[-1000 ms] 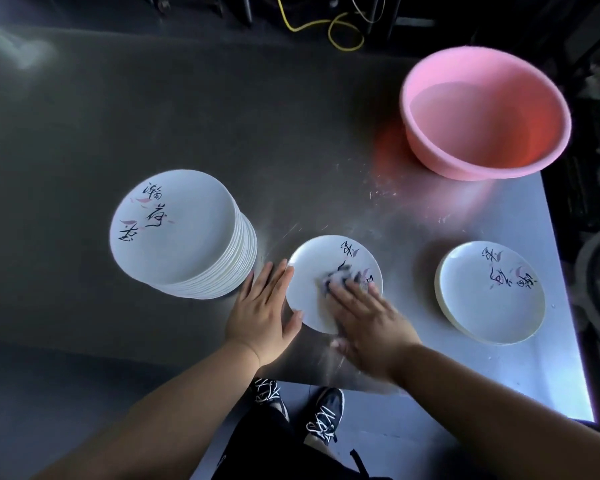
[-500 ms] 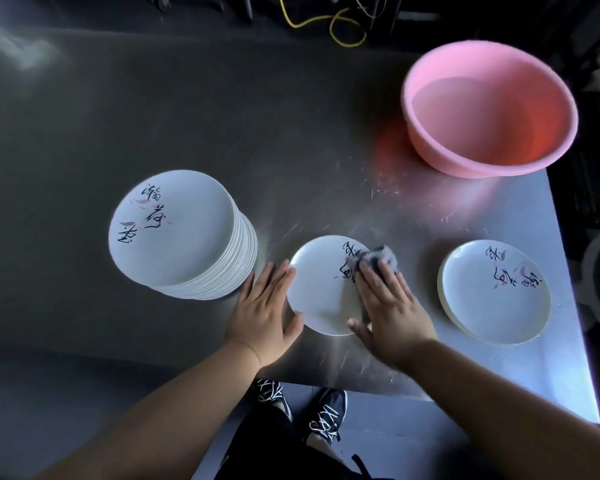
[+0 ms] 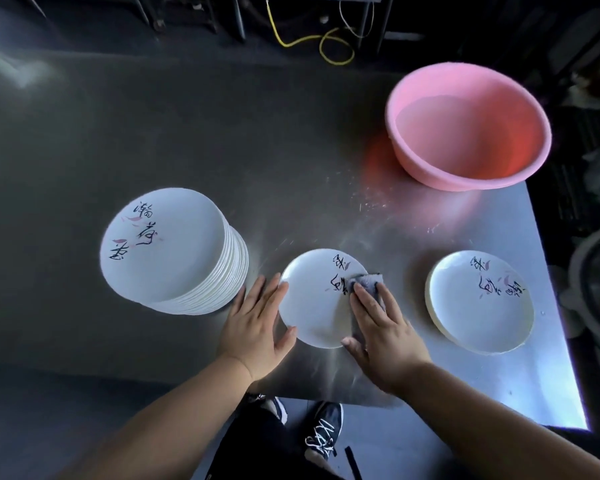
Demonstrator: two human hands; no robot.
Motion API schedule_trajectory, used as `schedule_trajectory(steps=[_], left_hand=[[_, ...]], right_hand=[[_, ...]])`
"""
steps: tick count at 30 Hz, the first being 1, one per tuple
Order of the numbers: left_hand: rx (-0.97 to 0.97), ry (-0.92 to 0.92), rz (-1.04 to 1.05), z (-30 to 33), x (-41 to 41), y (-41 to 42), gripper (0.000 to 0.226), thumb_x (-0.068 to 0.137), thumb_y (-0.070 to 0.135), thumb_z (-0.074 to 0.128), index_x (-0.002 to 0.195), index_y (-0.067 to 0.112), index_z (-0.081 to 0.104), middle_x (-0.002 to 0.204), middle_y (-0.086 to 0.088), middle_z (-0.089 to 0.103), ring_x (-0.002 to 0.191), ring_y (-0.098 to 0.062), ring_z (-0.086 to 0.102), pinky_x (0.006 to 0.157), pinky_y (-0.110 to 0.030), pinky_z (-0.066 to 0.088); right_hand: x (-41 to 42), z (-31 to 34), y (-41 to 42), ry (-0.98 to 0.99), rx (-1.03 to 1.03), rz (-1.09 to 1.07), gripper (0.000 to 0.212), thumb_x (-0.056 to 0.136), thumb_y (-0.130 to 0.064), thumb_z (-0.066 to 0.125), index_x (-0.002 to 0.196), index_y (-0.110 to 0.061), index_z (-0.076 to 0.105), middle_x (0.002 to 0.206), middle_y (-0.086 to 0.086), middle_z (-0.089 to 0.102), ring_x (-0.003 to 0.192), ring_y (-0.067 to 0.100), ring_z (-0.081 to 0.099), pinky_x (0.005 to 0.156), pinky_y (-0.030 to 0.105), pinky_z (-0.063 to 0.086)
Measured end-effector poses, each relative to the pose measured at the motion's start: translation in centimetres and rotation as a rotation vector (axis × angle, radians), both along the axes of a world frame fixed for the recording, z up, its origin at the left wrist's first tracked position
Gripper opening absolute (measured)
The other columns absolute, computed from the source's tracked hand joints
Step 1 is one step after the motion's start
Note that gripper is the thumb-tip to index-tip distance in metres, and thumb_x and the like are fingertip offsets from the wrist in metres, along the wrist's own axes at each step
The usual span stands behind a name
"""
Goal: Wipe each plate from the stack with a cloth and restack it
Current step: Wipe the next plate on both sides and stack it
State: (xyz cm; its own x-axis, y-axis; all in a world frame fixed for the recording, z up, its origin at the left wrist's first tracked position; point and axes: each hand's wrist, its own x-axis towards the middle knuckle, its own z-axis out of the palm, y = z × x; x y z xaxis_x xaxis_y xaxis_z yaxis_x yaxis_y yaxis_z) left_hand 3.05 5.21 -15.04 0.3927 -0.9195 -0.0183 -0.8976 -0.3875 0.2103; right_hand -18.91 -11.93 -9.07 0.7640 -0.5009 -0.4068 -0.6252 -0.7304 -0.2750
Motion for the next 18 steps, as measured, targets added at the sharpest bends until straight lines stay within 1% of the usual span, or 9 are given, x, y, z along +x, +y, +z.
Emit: schedule_trajectory(steps=[2, 5, 7, 8, 10, 12, 14, 16, 18], left_hand=[[0.004, 0.006, 0.000, 0.1, 0.0, 0.0, 0.078, 0.096, 0.060, 0.046, 0.163, 0.022, 0.031, 0.173, 0.004, 0.023, 0.160, -0.023, 0.018, 0.129, -0.050, 0.016], [0.032, 0.012, -0.001, 0.0, 0.0, 0.0, 0.079, 0.098, 0.064, 0.042, 0.164, 0.024, 0.026, 0.174, 0.005, 0.015, 0.162, -0.021, 0.011, 0.130, -0.048, 0.011], [0.029, 0.025, 0.001, 0.0, 0.1, 0.1, 0.079, 0.098, 0.067, 0.042, 0.163, 0.024, 0.027, 0.175, 0.005, 0.012, 0.161, -0.021, 0.011, 0.130, -0.049, 0.013], [0.017, 0.037, 0.003, 0.0, 0.0, 0.1, 0.079, 0.096, 0.068, 0.044, 0.161, 0.025, 0.031, 0.175, 0.005, 0.012, 0.161, -0.022, 0.014, 0.129, -0.050, 0.014], [-0.003, 0.056, 0.002, -0.1, 0.0, 0.1, 0.078, 0.092, 0.070, 0.049, 0.155, 0.024, 0.038, 0.175, 0.004, 0.013, 0.160, -0.026, 0.018, 0.129, -0.052, 0.018], [-0.031, 0.045, -0.020, -0.3, -0.1, 0.2, 0.075, 0.089, 0.071, 0.052, 0.145, 0.022, 0.045, 0.174, 0.001, 0.016, 0.159, -0.031, 0.021, 0.127, -0.055, 0.021], [-0.094, 0.006, -0.080, -0.4, -0.2, 0.5, 0.063, 0.090, 0.065, 0.054, 0.132, 0.018, 0.055, 0.173, -0.002, 0.021, 0.158, -0.034, 0.023, 0.125, -0.057, 0.025], [-0.163, -0.019, -0.130, -0.4, -0.3, 0.6, 0.043, 0.095, 0.054, 0.056, 0.118, 0.018, 0.061, 0.171, -0.001, 0.028, 0.157, -0.034, 0.026, 0.123, -0.059, 0.027], [-0.212, -0.015, -0.140, -0.6, -0.4, 0.5, 0.029, 0.097, 0.044, 0.059, 0.109, 0.018, 0.063, 0.166, 0.001, 0.039, 0.156, -0.032, 0.030, 0.121, -0.059, 0.029]], right_hand=[[1.9, -0.1, -2.3, -0.025, -0.032, 0.035, 0.092, 0.092, -0.073, 0.018, 0.169, -0.026, 0.004, 0.175, -0.017, -0.007, 0.161, 0.023, -0.017, 0.130, 0.044, 0.018], [4.0, 0.0, -4.6, -0.024, -0.029, 0.094, 0.086, 0.097, -0.069, 0.025, 0.168, -0.030, -0.003, 0.172, -0.023, -0.015, 0.160, 0.017, -0.022, 0.130, 0.043, 0.018], [3.5, 0.0, -3.3, -0.049, 0.011, 0.015, 0.084, 0.099, -0.067, 0.028, 0.168, -0.029, -0.003, 0.168, -0.028, -0.022, 0.158, 0.013, -0.026, 0.128, 0.042, 0.022], [2.9, 0.0, -1.9, -0.066, 0.036, -0.052, 0.084, 0.099, -0.067, 0.025, 0.168, -0.028, -0.003, 0.167, -0.029, -0.024, 0.158, 0.013, -0.027, 0.127, 0.040, 0.021], [1.1, 0.1, 1.4, -0.086, 0.077, -0.147, 0.087, 0.097, -0.070, 0.016, 0.168, -0.024, -0.002, 0.167, -0.025, -0.025, 0.158, 0.017, -0.026, 0.130, 0.038, 0.013], [-0.7, 0.0, 4.1, -0.062, 0.111, -0.153, 0.090, 0.096, -0.072, 0.014, 0.168, -0.021, -0.002, 0.169, -0.021, -0.027, 0.158, 0.019, -0.028, 0.129, 0.036, 0.006], [-1.2, -0.1, 4.4, -0.028, 0.118, -0.132, 0.092, 0.095, -0.074, 0.016, 0.168, -0.020, 0.001, 0.171, -0.019, -0.023, 0.158, 0.019, -0.027, 0.128, 0.036, 0.007], [-0.2, -0.4, 2.3, -0.070, 0.070, -0.116, 0.093, 0.094, -0.073, 0.018, 0.168, -0.019, 0.009, 0.175, -0.014, -0.010, 0.160, 0.021, -0.021, 0.132, 0.040, 0.011], [1.2, -0.5, -0.8, -0.078, 0.044, -0.096, 0.084, 0.101, -0.065, 0.027, 0.169, -0.021, 0.009, 0.175, -0.017, -0.005, 0.160, 0.018, -0.020, 0.131, 0.042, 0.015]])
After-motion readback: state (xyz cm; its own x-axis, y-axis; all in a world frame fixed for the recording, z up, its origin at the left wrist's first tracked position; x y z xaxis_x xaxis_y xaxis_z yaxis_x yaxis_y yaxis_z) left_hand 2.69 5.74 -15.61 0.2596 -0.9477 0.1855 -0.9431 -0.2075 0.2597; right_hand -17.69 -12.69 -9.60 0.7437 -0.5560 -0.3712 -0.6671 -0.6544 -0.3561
